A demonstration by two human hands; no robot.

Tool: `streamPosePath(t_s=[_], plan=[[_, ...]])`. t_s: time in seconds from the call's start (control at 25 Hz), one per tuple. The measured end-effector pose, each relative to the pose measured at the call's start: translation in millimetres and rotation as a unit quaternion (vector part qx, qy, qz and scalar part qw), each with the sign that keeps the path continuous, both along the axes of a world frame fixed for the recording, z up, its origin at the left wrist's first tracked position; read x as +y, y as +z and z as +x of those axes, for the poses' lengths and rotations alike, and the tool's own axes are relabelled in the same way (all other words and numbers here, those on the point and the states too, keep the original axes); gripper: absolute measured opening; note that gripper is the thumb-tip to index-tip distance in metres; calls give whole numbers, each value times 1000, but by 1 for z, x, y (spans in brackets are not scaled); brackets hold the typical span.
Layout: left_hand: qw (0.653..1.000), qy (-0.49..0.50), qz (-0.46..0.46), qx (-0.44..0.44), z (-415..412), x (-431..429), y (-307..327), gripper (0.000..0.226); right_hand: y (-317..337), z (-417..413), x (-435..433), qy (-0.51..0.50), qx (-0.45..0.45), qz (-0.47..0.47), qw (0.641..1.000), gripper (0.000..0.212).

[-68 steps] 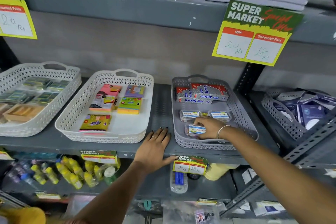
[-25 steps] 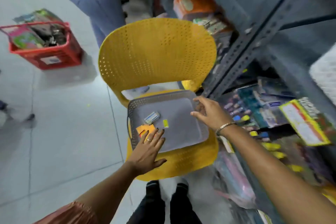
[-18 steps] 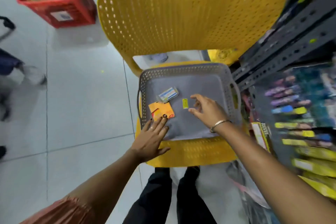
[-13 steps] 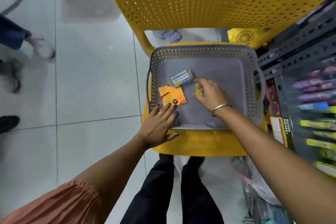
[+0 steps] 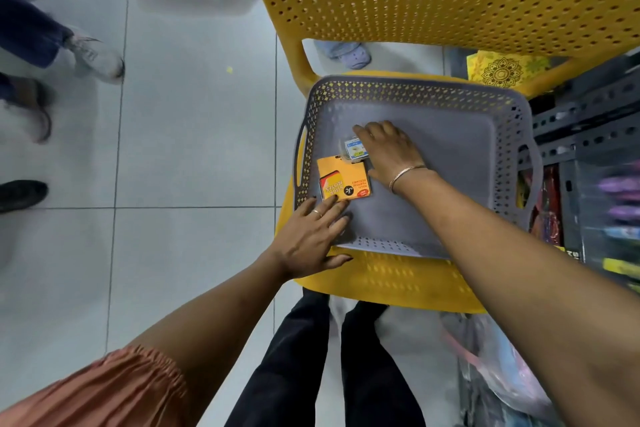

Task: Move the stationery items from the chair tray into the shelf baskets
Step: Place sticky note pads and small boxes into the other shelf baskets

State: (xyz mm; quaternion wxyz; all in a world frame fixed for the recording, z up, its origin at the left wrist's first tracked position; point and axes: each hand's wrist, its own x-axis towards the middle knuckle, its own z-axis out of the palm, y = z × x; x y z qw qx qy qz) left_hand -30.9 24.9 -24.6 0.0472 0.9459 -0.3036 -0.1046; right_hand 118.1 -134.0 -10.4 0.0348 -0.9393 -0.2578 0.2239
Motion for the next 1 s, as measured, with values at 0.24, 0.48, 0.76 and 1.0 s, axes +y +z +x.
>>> streamPosePath(t_s=[0.24, 0.48, 0.76, 1.0], plan=[[1000, -2, -8, -13, -3, 0, -3, 70, -1, -4, -9, -89, 14, 19, 996, 52], [1000, -12, -3, -20, 0, 3, 0, 73, 27, -6, -29, -179, 17, 88, 980, 60], [996, -84, 15, -26, 21, -11, 71, 83, 162, -20, -93, -272, -81, 132, 950, 61], [974, -182, -70, -112, 70, -101, 184, 87, 338, -83, -175, -389, -219, 120, 887, 55]])
